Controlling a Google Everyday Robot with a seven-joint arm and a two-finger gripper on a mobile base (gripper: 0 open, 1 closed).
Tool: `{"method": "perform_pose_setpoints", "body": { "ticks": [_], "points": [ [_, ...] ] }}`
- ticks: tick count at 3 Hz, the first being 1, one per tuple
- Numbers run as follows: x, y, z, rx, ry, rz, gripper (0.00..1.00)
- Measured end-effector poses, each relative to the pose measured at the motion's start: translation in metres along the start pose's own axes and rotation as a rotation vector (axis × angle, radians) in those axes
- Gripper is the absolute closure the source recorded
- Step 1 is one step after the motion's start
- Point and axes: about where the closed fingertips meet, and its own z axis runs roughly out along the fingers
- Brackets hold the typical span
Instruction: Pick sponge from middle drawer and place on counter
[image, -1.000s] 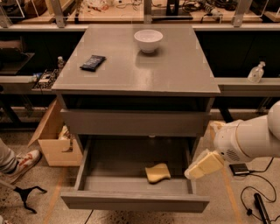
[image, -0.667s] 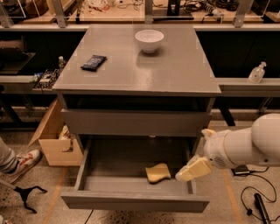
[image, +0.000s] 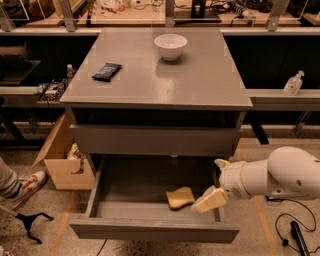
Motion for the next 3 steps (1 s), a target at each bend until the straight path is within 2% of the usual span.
{"method": "perform_pose_setpoints", "body": {
  "ticks": [1,2,3],
  "points": [
    [0.038,-0.024,0.059,-0.014,-0.031,0.054,0.0],
    [0.038,-0.024,0.059,-0.015,-0.031,0.053,0.0],
    [0.048,-0.031,0.081,-0.017,-0.023,0.063,0.0]
  ]
}}
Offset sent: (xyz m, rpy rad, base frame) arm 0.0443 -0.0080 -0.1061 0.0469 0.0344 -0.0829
